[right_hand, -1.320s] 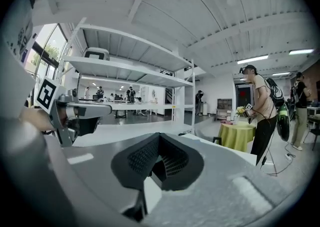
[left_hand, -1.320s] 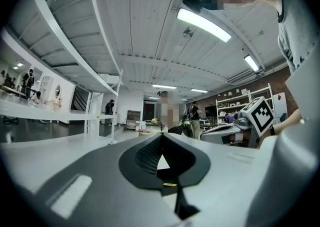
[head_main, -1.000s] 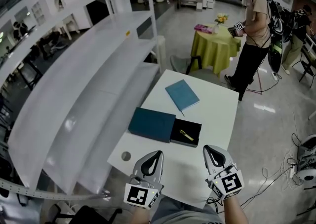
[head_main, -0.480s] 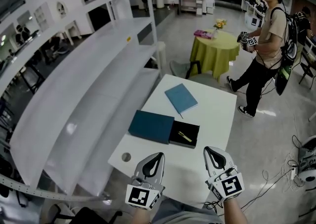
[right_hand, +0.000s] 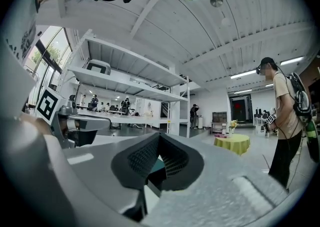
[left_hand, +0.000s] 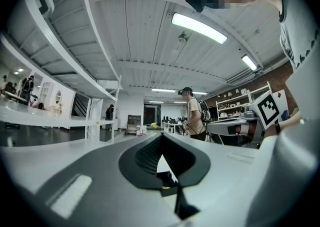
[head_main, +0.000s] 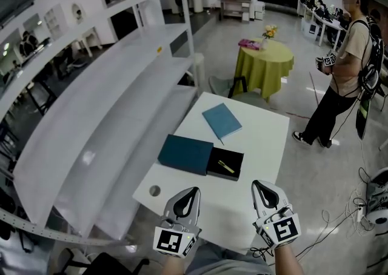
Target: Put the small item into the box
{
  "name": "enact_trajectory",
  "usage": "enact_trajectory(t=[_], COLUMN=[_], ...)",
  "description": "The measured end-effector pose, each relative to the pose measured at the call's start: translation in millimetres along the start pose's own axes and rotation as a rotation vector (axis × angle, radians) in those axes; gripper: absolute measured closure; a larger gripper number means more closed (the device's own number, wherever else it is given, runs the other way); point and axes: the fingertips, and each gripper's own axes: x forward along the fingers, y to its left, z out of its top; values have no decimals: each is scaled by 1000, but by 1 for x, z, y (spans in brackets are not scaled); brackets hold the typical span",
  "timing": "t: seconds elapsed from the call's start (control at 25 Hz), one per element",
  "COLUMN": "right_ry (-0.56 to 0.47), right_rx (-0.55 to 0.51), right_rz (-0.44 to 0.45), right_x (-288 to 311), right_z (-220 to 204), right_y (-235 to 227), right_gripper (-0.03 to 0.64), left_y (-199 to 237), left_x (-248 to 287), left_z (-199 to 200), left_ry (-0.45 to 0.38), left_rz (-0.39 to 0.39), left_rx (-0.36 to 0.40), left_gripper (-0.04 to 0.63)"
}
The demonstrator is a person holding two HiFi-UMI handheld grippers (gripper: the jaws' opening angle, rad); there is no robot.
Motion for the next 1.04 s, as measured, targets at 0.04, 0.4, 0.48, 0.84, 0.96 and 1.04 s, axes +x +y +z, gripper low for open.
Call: enact_trajectory(t=[0.04,0.4,0.48,0.84,0.96,1.04], right_ry=[-1,-8,-9,-35,-29,-20], right_rx=[-1,1,3,-7,0,6], right_rz=[1,-3,-7,-9,-14,-18], right_x=[-1,-2,-2,-3,-4,-4], right_z=[1,2,2,8,7,5], right_y=[1,2,2,4,3,2], right_gripper=[615,615,615,615,615,615], left_y=[-1,-2,-2,0,0,-1], left_x=[0,-2,-2,-5,-5,-4], left_z=[2,3,3,3,3,3], left_ry=[0,-4,-4,-9,-7,-5], left_rz=[3,6,8,15,14,13], left_rx=[-1,-1,-3,-6,-6,-6], left_gripper=[578,578,578,578,577,578])
